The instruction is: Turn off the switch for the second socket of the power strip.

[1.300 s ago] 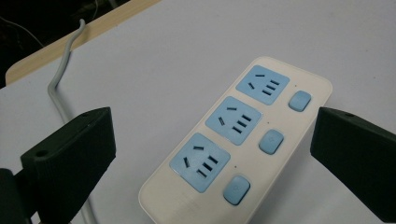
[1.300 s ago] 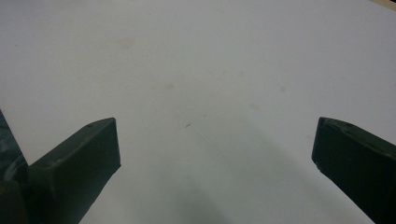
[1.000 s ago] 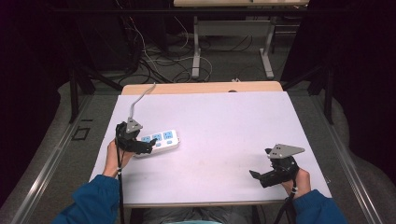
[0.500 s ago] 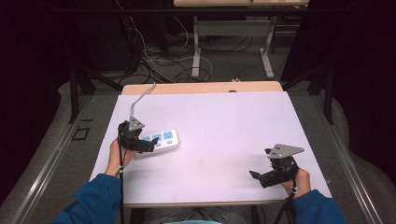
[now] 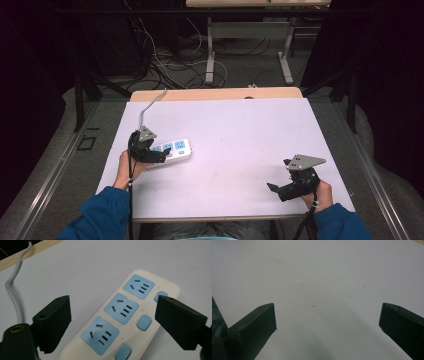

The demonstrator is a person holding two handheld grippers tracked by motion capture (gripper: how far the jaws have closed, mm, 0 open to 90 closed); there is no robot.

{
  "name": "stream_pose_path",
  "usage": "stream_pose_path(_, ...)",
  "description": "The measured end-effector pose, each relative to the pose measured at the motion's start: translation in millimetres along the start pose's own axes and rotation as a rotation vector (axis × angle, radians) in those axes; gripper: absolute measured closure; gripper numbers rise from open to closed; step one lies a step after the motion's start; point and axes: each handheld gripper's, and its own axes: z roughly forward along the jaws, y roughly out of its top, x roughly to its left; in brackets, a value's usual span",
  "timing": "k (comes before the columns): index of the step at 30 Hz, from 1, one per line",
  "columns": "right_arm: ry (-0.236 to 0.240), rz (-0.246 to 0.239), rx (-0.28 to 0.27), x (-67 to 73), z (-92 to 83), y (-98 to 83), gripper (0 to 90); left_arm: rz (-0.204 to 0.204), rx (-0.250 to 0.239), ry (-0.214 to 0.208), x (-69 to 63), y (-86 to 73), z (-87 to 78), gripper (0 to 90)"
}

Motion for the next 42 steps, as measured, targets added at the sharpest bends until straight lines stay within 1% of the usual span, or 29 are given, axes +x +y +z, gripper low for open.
stream_pose_path(1, -0.005, 0.006, -0.013, 0.4, 0.7, -0.4, 0.5, 0.001, 0.007, -0.001, -0.5, 0.0, 0.2, 16.5)
stream_pose_path(3, -0.002, 0.004, -0.012, 0.0, 1.0, -0.3, 0.5, -0.001, 0.008, -0.009, -1.2, -0.5, 0.7, 17.8)
stream_pose_path(4, 0.000, -0.008, -0.008, -0.9, 1.0, 0.0, 0.5, 0.003, 0.007, -0.012, -1.1, -0.4, 0.8, 19.7)
stream_pose_path(6, -0.006, -0.006, -0.014, -0.5, 1.0, -0.3, 0.5, 0.007, 0.009, -0.012, -1.7, -0.3, 0.3, 23.9)
stream_pose_path(7, -0.006, 0.004, -0.012, 0.5, 0.6, -0.4, 0.5, 0.013, 0.013, -0.018, -1.9, -0.4, 0.3, 27.7)
stream_pose_path(8, -0.006, 0.004, -0.012, 0.5, 0.6, -0.3, 0.4, 0.012, 0.012, -0.020, -2.9, -0.5, 0.7, 32.9)
stream_pose_path(9, -0.006, 0.000, -0.012, 0.2, 0.9, -0.3, 0.5, 0.016, 0.018, -0.022, -3.1, -0.6, 0.6, 36.4)
stream_pose_path(10, -0.001, -0.011, -0.007, -0.7, 0.8, 0.0, 0.5, 0.013, 0.013, -0.024, -4.0, -0.8, 1.7, 39.3)
stream_pose_path(12, -0.003, -0.002, -0.007, -0.1, 0.8, -0.1, 0.5, 0.012, 0.017, -0.044, -5.5, -1.6, 2.5, 46.2)
stream_pose_path(13, 0.001, -0.010, 0.000, -0.9, 0.5, 0.2, 0.5, 0.023, 0.013, -0.050, -5.5, -1.6, 3.1, 48.8)
stream_pose_path(14, -0.002, -0.008, -0.012, -0.8, 1.3, -0.2, 0.5, 0.016, 0.013, -0.059, -7.1, -2.1, 3.5, 52.4)
stream_pose_path(15, -0.001, -0.009, -0.009, -0.9, 1.1, -0.2, 0.5, 0.017, 0.017, -0.068, -8.0, -2.5, 3.4, 54.9)
stream_pose_path(16, -0.004, 0.002, -0.005, 0.3, 0.6, -0.3, 0.5, 0.023, 0.008, -0.081, -8.1, -2.7, 3.8, 58.6)
stream_pose_path(17, -0.006, 0.003, -0.011, 0.6, 0.8, -0.4, 0.5, 0.023, 0.007, -0.092, -8.8, -3.0, 4.0, 65.0)
stream_pose_path(18, -0.006, 0.003, -0.011, 0.6, 0.8, -0.4, 0.5, 0.028, 0.008, -0.097, -9.8, -3.1, 4.3, 65.0)
stream_pose_path(21, -0.003, -0.009, -0.008, -0.5, 1.0, -0.1, 0.5, 0.040, 0.008, -0.107, -11.4, -3.7, 5.3, 73.1)
stream_pose_path(22, -0.003, -0.009, -0.007, -0.5, 1.0, -0.1, 0.5, 0.034, 0.007, -0.112, -12.2, -4.2, 5.9, 75.8)
stream_pose_path(25, -0.004, 0.001, -0.005, 0.3, 0.9, -0.3, 0.5, 0.042, 0.009, -0.119, -12.3, -5.0, 6.1, 82.6)
stream_pose_path(27, -0.007, -0.002, -0.009, 0.3, 0.9, -0.4, 0.5, 0.045, 0.013, -0.127, -12.0, -5.1, 5.5, 86.5)
stream_pose_path(29, -0.009, -0.001, -0.010, 0.5, 1.0, -0.4, 0.5, 0.044, 0.008, -0.135, -11.6, -5.4, 5.7, 89.6)
stream_pose_path(30, -0.009, 0.000, -0.010, 0.7, 1.0, -0.4, 0.5, 0.038, 0.011, -0.142, -11.8, -5.7, 5.7, 89.8)
stream_pose_path(32, -0.009, 0.000, -0.010, 0.6, 1.1, -0.3, 0.5, 0.039, 0.013, -0.146, -11.5, -6.0, 5.9, 90.0)
stream_pose_path(34, -0.009, -0.004, -0.011, 0.3, 1.1, -0.3, 0.5, 0.040, 0.008, -0.148, -11.8, -6.0, 6.7, 90.0)
stream_pose_path(35, -0.009, 0.000, -0.010, 0.5, 1.1, -0.3, 0.5, 0.032, 0.002, -0.152, -12.7, -6.5, 7.5, 90.0)
stream_pose_path(37, -0.009, 0.000, -0.014, 0.6, 1.5, -0.5, 0.5, 0.043, 0.017, -0.149, -12.1, -6.4, 7.3, 90.0)
stream_pose_path(38, -0.010, 0.000, -0.014, 0.7, 1.4, -0.5, 0.5, 0.042, 0.010, -0.146, -12.3, -6.6, 8.0, 90.0)
stream_pose_path(41, -0.009, -0.001, -0.014, 0.5, 1.7, -0.4, 0.5, 0.042, 0.024, -0.153, -11.9, -7.2, 9.1, 90.0)
stream_pose_path(42, -0.009, -0.001, -0.007, 0.5, 1.3, -0.2, 0.5, 0.035, 0.020, -0.156, -11.7, -7.8, 10.1, 90.0)
